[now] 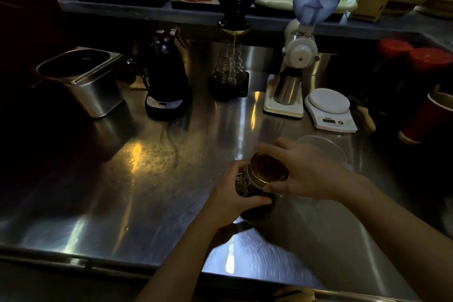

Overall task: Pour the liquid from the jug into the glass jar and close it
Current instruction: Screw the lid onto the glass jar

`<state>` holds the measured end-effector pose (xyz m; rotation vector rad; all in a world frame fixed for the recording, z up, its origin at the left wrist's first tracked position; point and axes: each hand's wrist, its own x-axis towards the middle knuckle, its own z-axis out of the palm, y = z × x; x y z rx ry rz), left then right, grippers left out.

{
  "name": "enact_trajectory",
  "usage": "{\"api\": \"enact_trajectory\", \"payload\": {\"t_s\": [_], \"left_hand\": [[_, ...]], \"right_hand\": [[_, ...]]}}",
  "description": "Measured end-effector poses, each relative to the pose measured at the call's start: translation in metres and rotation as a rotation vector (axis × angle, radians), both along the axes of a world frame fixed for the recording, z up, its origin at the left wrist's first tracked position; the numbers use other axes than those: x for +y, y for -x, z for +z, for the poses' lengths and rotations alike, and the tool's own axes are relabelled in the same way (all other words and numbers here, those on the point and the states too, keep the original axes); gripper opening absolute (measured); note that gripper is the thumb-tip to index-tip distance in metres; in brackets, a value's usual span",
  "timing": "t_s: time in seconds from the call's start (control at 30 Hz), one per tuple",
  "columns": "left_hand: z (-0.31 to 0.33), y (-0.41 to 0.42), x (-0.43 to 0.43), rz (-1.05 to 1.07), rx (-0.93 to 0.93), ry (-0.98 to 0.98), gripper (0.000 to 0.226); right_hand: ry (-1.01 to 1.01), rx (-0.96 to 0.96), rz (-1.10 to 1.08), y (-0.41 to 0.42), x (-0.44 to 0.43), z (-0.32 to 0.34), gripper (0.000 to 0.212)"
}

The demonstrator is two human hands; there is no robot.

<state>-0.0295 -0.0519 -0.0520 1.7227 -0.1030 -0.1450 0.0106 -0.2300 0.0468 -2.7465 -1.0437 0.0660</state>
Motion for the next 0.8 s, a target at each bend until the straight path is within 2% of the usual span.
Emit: {"api": "enact_trajectory", "payload": {"t_s": [0.1,0.23,0.33,0.53,0.67,0.8], "left_hand": [[0.0,-0.001,0.0,-0.006,0.006,-0.022,0.075],[0.002,0.0,0.002,-0.03,0.01,-0.022,0.073],[0.007,-0.004,0.006,-0.08,0.042,-0.041,0.072],[0.016,-0.016,0.015,-0.19,0.045,-0.112,0.085],[0.018,-0.018,0.017,-0.197,0.005,-0.156,0.085],[0.016,-0.011,0.015,-0.087,-0.055,-0.249,0.084]], "right_hand": [[0.038,-0.076,-0.033,-0.001,0.001,0.002,0.08],[0.035,0.074,0.137,-0.003,-0.002,0.008,0.068],[0.048,0.093,0.2,-0.008,-0.001,0.014,0.067],[0.225,-0.19,0.292,-0.012,0.008,0.014,0.062],[0.16,-0.226,0.32,-0.012,0.014,0.01,0.06],[0.048,-0.253,0.298,-0.01,0.015,0.002,0.06]]}}
